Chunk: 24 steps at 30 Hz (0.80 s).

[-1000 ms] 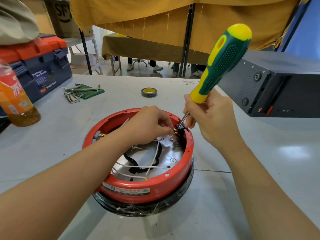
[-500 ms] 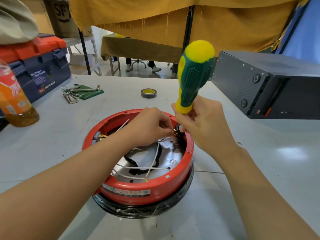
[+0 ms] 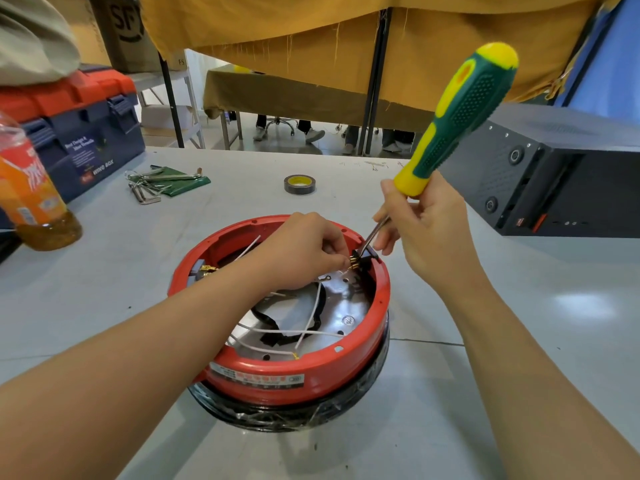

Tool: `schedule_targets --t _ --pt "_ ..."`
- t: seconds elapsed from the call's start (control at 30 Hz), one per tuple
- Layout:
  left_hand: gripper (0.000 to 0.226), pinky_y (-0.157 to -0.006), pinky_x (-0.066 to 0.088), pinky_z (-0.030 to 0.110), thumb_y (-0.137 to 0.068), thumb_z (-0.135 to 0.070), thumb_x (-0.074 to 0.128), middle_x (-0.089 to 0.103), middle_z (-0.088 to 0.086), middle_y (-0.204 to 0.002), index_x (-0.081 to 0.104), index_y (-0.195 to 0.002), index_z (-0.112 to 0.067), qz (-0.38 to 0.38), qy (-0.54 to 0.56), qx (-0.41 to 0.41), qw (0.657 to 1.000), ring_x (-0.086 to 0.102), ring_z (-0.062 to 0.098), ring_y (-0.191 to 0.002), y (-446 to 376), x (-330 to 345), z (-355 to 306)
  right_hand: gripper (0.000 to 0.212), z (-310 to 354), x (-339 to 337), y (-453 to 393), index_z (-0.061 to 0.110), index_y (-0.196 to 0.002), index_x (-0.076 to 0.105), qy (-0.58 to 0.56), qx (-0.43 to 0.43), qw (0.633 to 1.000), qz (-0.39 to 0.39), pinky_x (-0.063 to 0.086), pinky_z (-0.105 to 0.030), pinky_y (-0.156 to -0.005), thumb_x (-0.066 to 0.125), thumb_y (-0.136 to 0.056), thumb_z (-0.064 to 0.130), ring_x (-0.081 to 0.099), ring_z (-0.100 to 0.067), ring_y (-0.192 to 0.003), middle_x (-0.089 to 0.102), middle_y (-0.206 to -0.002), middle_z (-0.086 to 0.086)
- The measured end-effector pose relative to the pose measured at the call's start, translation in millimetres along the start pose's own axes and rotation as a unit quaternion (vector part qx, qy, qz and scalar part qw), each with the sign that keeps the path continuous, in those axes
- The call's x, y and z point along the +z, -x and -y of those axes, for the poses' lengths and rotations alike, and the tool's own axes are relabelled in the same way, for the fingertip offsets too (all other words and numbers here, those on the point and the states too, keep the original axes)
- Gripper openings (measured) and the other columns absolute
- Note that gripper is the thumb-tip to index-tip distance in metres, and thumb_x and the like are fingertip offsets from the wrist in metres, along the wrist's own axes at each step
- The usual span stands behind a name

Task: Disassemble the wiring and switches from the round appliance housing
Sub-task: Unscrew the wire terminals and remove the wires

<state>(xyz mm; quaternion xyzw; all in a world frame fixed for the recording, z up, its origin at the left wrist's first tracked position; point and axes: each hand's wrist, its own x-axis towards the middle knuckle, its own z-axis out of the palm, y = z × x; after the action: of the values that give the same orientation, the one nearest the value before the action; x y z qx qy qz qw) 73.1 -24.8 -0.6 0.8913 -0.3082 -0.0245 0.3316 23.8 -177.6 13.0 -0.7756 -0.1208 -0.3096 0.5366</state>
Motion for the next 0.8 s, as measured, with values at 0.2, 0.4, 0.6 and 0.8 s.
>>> schedule_targets --t 0.2,0.4,0.6,0.8 --pt "0.012 -0.062 0.048 0.024 -0.081 -0.015 0.069 0.067 -0.003 -0.065 0.069 -0.069 -0.020 0.004 -0.003 0.000 1.000 0.055 0.005 -0.057 0 0 1 0.021 -5 -3 -1 0.022 -0.080 0.044 -0.029 0.034 0.999 -0.013 0.046 -0.022 -0.039 0.049 -0.098 0.015 0.059 -0.014 -0.039 0.060 -0.064 -0.004" --pt "0.012 -0.058 0.045 0.018 -0.080 -0.014 0.069 0.064 -0.007 -0.062 0.070 -0.070 -0.020 0.005 0.003 -0.002 1.000 0.053 0.000 -0.054 0 -1 1 0.020 -10 -8 -1 0.020 -0.080 0.045 -0.057 0.058 0.996 -0.033 0.048 -0.024 -0.040 0.048 -0.099 0.016 0.060 -0.017 -0.041 0.061 -0.062 -0.003" --pt "0.011 -0.058 0.045 0.018 -0.080 -0.013 0.068 0.063 -0.008 -0.060 0.070 -0.070 -0.018 0.001 0.008 0.001 1.000 0.052 0.001 -0.053 0 0 1 0.019 -5 -3 3 0.024 -0.076 0.046 -0.015 -0.008 1.000 -0.022 0.048 -0.023 -0.043 0.054 -0.093 0.021 0.060 -0.014 -0.041 0.059 -0.060 0.000" --pt "0.014 -0.057 0.044 0.017 -0.079 -0.013 0.069 0.061 -0.011 -0.058 0.067 -0.068 -0.022 0.000 -0.002 0.008 1.000 0.052 -0.001 -0.052 0 0 1 0.021 -1 3 5 0.028 -0.072 0.047 0.045 -0.063 0.997 0.005 0.048 -0.022 -0.047 0.056 -0.090 0.025 0.057 -0.013 -0.041 0.057 -0.054 -0.004"
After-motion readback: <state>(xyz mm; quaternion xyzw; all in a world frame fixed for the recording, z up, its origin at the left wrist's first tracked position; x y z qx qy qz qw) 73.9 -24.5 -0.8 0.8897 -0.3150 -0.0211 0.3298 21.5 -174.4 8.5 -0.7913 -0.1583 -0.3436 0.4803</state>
